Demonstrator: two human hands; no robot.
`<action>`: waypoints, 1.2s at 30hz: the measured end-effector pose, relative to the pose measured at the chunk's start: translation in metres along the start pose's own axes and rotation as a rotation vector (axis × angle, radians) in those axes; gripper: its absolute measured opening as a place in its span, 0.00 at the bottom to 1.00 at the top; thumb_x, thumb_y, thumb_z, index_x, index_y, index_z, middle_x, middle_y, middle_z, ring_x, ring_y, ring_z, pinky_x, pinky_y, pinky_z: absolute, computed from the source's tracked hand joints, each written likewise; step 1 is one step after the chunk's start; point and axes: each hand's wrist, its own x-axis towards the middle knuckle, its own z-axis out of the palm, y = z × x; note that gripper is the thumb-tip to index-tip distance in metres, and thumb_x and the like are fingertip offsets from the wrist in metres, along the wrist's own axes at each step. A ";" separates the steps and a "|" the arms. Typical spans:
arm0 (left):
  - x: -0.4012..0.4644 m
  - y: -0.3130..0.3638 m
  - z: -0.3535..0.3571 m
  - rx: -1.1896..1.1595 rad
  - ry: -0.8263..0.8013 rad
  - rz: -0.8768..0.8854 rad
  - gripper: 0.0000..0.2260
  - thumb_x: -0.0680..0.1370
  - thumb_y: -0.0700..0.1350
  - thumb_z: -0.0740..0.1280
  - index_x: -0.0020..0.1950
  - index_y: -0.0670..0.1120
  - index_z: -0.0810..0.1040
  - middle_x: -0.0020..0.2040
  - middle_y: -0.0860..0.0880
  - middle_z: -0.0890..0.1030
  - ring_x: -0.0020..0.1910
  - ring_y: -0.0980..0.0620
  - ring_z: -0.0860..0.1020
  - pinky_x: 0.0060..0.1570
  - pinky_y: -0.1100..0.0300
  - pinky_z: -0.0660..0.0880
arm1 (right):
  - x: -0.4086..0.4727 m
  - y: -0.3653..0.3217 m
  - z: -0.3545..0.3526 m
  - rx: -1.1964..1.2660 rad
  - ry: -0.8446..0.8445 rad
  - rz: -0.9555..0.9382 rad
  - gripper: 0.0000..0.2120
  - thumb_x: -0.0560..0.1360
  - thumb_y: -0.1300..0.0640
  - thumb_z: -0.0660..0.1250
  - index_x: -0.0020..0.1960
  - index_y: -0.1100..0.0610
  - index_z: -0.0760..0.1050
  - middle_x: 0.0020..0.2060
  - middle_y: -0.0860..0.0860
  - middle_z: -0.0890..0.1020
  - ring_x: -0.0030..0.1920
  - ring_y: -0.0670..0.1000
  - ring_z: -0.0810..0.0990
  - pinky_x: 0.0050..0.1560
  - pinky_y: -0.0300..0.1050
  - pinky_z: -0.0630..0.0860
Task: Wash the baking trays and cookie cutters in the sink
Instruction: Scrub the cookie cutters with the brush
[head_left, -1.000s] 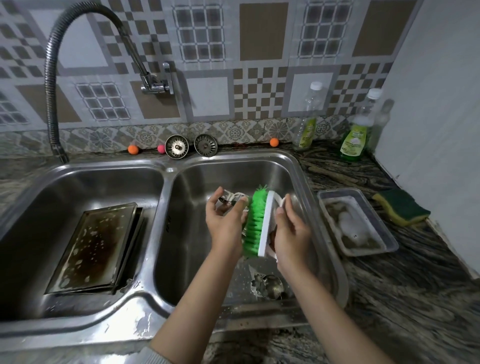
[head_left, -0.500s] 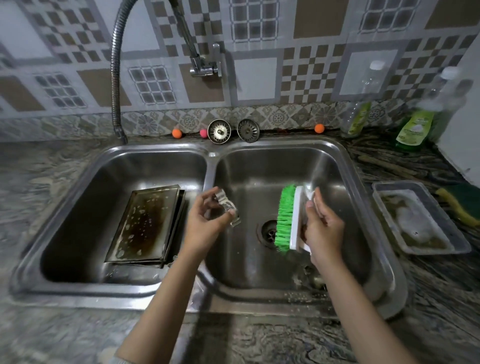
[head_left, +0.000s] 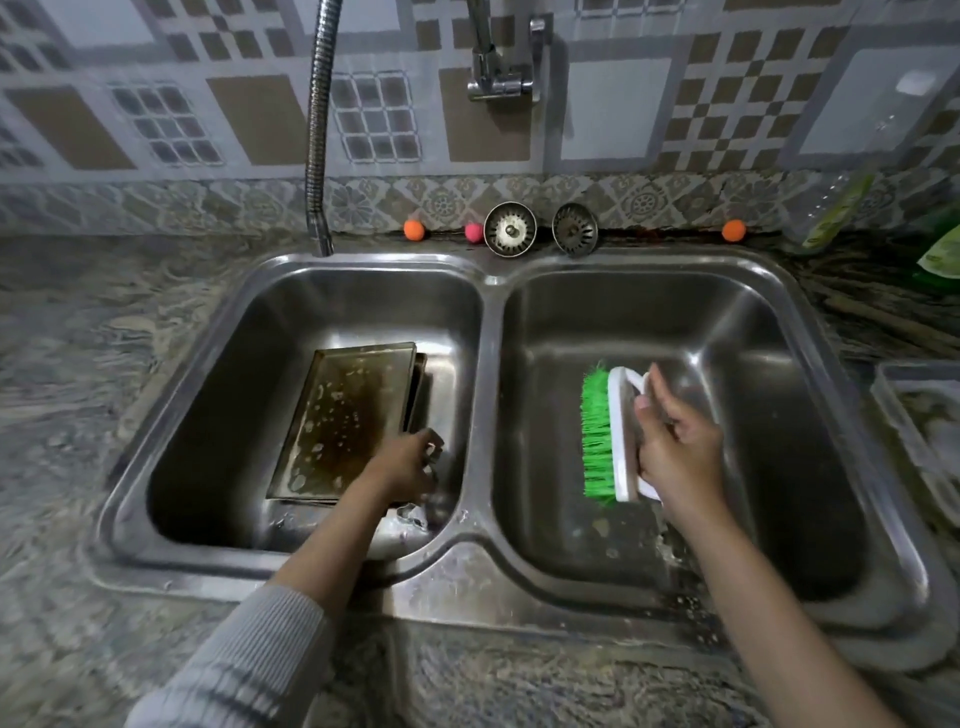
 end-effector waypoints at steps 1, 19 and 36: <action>0.003 0.000 0.003 0.020 -0.031 0.003 0.26 0.68 0.42 0.74 0.65 0.49 0.72 0.58 0.46 0.80 0.55 0.46 0.78 0.52 0.56 0.75 | 0.000 0.001 -0.005 -0.015 0.001 -0.002 0.19 0.78 0.60 0.65 0.67 0.48 0.71 0.63 0.41 0.75 0.62 0.47 0.76 0.63 0.58 0.73; -0.018 0.208 0.043 -0.196 0.238 0.209 0.21 0.72 0.47 0.71 0.64 0.45 0.74 0.62 0.42 0.73 0.60 0.40 0.73 0.60 0.49 0.72 | 0.024 -0.001 -0.124 -0.010 0.179 0.013 0.18 0.77 0.57 0.66 0.67 0.52 0.73 0.62 0.46 0.78 0.62 0.47 0.77 0.63 0.59 0.73; 0.007 0.320 0.144 0.566 -0.367 0.420 0.28 0.76 0.49 0.67 0.74 0.46 0.64 0.73 0.38 0.62 0.62 0.38 0.74 0.58 0.49 0.74 | 0.041 -0.002 -0.189 -0.129 0.001 -0.101 0.20 0.78 0.60 0.64 0.70 0.57 0.68 0.58 0.34 0.71 0.53 0.23 0.69 0.54 0.22 0.66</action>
